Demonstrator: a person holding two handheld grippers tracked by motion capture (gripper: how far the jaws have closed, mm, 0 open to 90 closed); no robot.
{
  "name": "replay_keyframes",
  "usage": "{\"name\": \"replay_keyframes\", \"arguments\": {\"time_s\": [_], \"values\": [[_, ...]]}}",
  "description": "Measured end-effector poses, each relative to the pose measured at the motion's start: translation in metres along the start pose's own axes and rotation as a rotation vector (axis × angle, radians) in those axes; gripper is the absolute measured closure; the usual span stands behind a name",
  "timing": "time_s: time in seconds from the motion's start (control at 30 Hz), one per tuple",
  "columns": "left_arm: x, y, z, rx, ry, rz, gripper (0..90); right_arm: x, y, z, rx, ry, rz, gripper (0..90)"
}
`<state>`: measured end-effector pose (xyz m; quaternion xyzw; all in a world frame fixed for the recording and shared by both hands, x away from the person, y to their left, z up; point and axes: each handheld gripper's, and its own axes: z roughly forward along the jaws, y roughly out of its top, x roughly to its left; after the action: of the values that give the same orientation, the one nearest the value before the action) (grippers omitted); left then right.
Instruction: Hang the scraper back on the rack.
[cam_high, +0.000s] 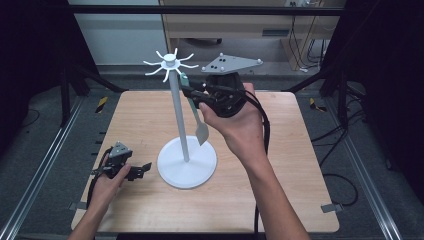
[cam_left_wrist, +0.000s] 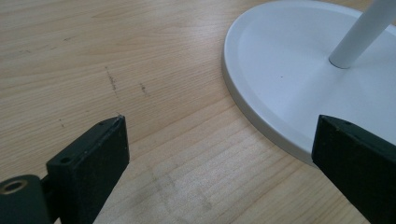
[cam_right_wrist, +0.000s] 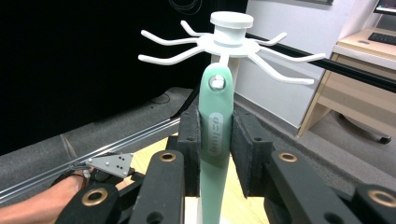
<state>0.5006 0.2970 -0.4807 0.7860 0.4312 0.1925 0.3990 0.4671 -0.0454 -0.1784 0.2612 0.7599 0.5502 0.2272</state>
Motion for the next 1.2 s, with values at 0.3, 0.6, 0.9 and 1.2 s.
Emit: {"name": "replay_keyframes", "arguments": {"time_s": [0.3,0.6,0.9,1.2], "values": [[0.0,0.0,0.0,0.001,0.0,0.0,3.7,0.0,-0.003,0.002,-0.008,-0.001,0.012,74.0],[0.0,0.0,0.0,0.002,-0.001,0.001,3.7,0.0,-0.004,0.003,-0.015,-0.008,0.01,73.8],[0.0,0.0,0.0,0.002,-0.001,0.001,3.7,-0.001,-0.005,0.003,-0.025,-0.006,0.021,71.9],[0.0,0.0,0.0,0.003,0.0,0.001,3.7,-0.001,-0.008,-0.007,-0.026,-0.015,0.027,70.6]]}}
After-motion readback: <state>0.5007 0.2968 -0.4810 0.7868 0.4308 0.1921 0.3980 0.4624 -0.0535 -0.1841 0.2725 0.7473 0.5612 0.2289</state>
